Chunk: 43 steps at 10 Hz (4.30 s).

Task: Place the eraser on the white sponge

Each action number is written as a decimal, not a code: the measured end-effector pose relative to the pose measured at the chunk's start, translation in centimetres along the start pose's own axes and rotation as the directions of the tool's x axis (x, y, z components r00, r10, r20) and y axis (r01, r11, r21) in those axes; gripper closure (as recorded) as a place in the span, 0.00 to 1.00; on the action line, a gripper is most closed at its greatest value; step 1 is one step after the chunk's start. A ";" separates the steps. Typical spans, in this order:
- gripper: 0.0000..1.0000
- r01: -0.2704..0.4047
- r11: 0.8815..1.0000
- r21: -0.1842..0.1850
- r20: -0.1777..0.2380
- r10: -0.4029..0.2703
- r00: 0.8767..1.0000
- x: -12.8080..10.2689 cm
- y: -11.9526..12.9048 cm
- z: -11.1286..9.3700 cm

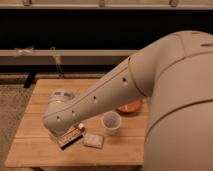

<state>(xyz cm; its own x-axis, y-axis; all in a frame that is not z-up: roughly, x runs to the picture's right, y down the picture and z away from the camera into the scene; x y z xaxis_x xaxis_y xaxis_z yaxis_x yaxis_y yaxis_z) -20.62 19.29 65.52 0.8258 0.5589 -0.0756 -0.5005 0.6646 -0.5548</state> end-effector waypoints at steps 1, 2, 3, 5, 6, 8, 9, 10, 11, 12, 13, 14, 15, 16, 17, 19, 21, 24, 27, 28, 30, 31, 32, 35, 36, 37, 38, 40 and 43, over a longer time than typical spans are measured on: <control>0.35 -0.001 1.000 0.000 0.000 0.001 1.000 0.0 0.0 0.0; 0.35 0.000 1.000 -0.001 0.000 0.000 1.000 0.0 0.0 0.0; 0.35 0.000 1.000 -0.001 -0.001 0.000 1.000 0.0 0.0 0.0; 0.35 0.000 1.000 -0.001 -0.001 0.000 1.000 0.0 0.0 0.0; 0.35 -0.001 1.000 -0.001 -0.001 0.001 1.000 0.0 0.0 0.0; 0.35 -0.001 1.000 -0.001 -0.001 0.001 1.000 0.0 0.0 0.0; 0.35 -0.002 1.000 -0.001 -0.001 0.002 1.000 0.0 0.0 0.1; 0.35 -0.002 1.000 -0.001 -0.002 0.002 1.000 0.1 -0.1 0.1; 0.35 -0.002 1.000 -0.001 -0.002 0.002 1.000 0.1 0.0 0.1; 0.35 -0.001 1.000 -0.001 -0.002 0.001 1.000 0.1 -0.1 0.1; 0.35 0.007 1.000 -0.001 -0.002 -0.007 1.000 0.1 -0.1 0.1; 0.35 0.036 0.999 -0.006 -0.003 -0.036 0.999 0.1 -0.4 0.4; 0.35 0.118 0.993 -0.013 -0.009 -0.119 0.993 0.0 -0.9 1.1; 0.35 0.225 0.974 -0.025 -0.015 -0.226 0.974 -0.2 -1.0 1.8; 0.35 0.302 0.953 -0.034 -0.019 -0.303 0.953 -0.5 -1.2 2.5; 0.35 0.404 0.913 -0.051 -0.025 -0.405 0.914 -1.3 -2.0 4.3; 0.35 0.462 0.885 -0.058 -0.037 -0.464 0.885 -1.6 -2.4 5.5; 0.35 0.566 0.821 -0.075 -0.084 -0.571 0.817 -1.5 -1.6 7.8; 0.35 0.623 0.776 -0.094 -0.137 -0.630 0.764 -0.6 -1.1 9.6; 0.35 0.629 0.771 -0.099 -0.152 -0.636 0.757 -0.2 -1.2 10.1; 0.35 0.627 0.771 -0.110 -0.184 -0.636 0.749 0.8 -1.4 11.2; 0.35 0.627 0.770 -0.119 -0.196 -0.637 0.745 1.2 -1.4 11.8; 0.35 0.621 0.774 -0.124 -0.207 -0.633 0.746 1.6 -1.8 12.2; 0.35 0.604 0.782 -0.151 -0.235 -0.622 0.747 3.0 -2.4 13.5; 0.35 0.601 0.785 -0.153 -0.238 -0.619 0.748 3.1 -2.4 13.7; 0.35 0.589 0.794 -0.152 -0.245 -0.608 0.755 3.4 -2.7 13.9; 0.35 0.578 0.802 -0.152 -0.251 -0.597 0.762 3.7 -2.9 14.1; 0.49 0.570 0.808 -0.149 -0.259 -0.588 0.766 3.8 -2.9 14.4; 0.78 0.563 0.816 -0.134 -0.258 -0.577 0.775 3.7 -3.0 13.8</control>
<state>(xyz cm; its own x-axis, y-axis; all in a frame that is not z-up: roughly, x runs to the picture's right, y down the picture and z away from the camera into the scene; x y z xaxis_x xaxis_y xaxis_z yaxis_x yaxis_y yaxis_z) -19.68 26.21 78.32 0.9958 -0.0784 0.0480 0.0914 0.7899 -0.6063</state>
